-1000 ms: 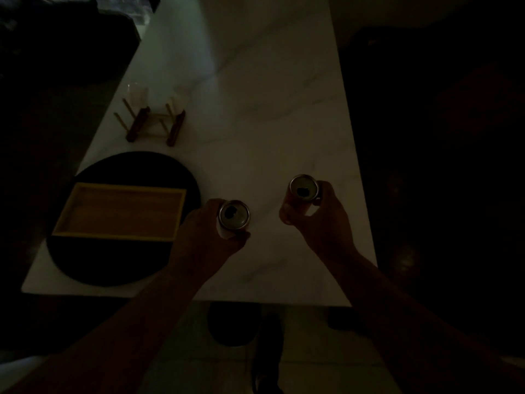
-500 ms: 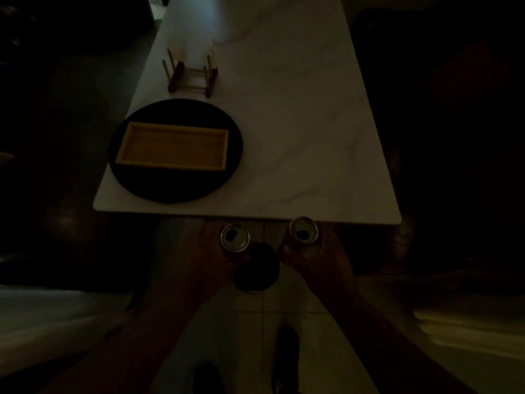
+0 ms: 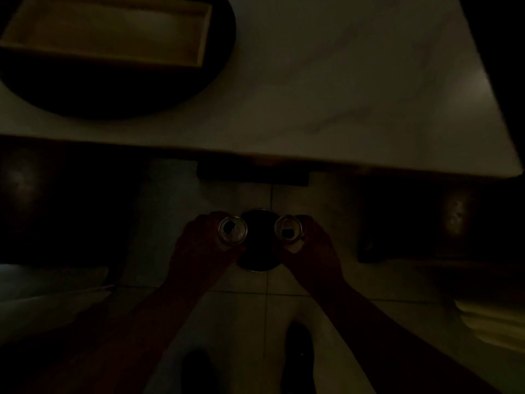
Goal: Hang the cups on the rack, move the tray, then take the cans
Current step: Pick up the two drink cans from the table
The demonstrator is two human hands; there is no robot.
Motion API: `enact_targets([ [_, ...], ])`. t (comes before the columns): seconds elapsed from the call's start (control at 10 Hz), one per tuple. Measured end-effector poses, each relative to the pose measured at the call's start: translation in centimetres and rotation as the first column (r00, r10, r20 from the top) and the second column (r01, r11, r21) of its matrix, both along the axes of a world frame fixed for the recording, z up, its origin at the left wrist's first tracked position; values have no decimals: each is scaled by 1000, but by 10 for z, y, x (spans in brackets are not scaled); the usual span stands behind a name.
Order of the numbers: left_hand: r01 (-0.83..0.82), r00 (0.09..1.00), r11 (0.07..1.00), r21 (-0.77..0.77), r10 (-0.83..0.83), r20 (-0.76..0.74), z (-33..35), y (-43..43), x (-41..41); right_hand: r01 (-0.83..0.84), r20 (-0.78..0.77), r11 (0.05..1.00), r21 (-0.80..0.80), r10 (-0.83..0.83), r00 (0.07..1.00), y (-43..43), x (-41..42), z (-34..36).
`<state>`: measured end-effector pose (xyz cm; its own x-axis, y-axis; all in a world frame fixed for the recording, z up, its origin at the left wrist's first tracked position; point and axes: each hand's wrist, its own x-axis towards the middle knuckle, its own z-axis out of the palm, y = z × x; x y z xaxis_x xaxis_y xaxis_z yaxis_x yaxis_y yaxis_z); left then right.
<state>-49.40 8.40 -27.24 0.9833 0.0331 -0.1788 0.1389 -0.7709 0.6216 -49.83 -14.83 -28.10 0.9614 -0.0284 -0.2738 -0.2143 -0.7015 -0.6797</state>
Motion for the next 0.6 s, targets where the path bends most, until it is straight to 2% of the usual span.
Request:
enact_targets([
  [0.1, 23, 1000, 999, 37, -23, 1, -72, -7, 7, -15, -50, 999, -33, 13, 999, -1, 13, -68],
  [0.3, 69, 993, 991, 112, -58, -100, -153, -16, 12, -2, -135, 997, -76, -9, 991, 0, 21, -144],
  [0.5, 77, 986, 984, 158, -52, -160, -186, -27, 17, -10, -183, 994, -107, -10, 983, -1, 27, -179],
  [0.6, 62, 986, 985, 163, -34, -165, -178, -26, 8, -57, -185, 986, -154, 28, 982, -5, 18, -172],
])
